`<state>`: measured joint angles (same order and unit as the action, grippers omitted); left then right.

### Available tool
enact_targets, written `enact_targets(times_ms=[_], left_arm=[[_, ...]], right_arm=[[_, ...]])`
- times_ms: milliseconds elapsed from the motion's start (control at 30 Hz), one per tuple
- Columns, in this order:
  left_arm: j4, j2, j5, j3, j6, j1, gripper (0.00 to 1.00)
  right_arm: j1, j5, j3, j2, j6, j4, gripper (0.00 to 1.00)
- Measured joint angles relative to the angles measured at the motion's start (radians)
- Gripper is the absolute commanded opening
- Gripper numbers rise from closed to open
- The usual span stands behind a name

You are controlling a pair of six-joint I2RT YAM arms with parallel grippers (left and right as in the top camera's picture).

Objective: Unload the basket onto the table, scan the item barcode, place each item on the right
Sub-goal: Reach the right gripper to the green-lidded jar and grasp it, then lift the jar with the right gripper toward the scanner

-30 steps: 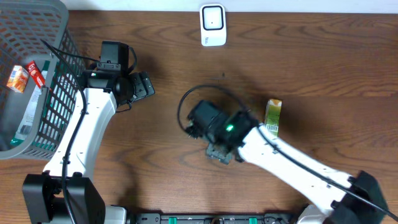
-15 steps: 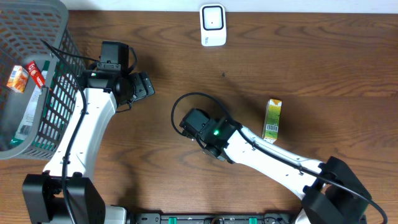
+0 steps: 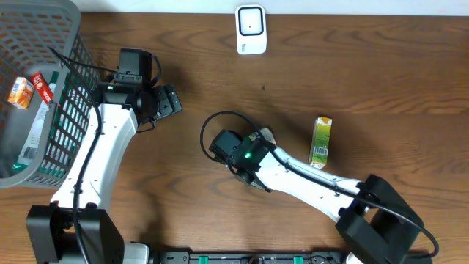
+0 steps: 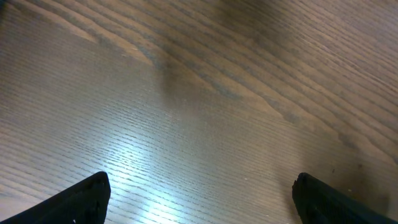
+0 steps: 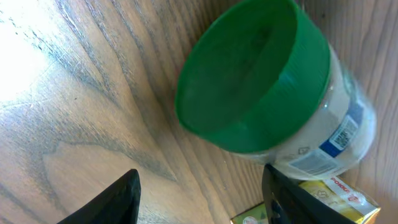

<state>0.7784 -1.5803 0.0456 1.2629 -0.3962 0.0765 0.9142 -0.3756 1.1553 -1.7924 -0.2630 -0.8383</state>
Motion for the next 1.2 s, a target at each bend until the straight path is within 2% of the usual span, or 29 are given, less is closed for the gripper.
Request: enact_targets(times_ms=[533, 1200], left_arm=[[0.0, 0.0, 0.0, 0.0, 0.0, 0.0, 0.95], [0.0, 0.0, 0.0, 0.0, 0.0, 0.0, 0.95]], right_arm=[[-0.004, -0.026, -0.001, -0.004, -0.034, 0.077, 0.63], [-0.105, -0.016, -0.001, -0.004, -0.122, 0.207, 0.67]])
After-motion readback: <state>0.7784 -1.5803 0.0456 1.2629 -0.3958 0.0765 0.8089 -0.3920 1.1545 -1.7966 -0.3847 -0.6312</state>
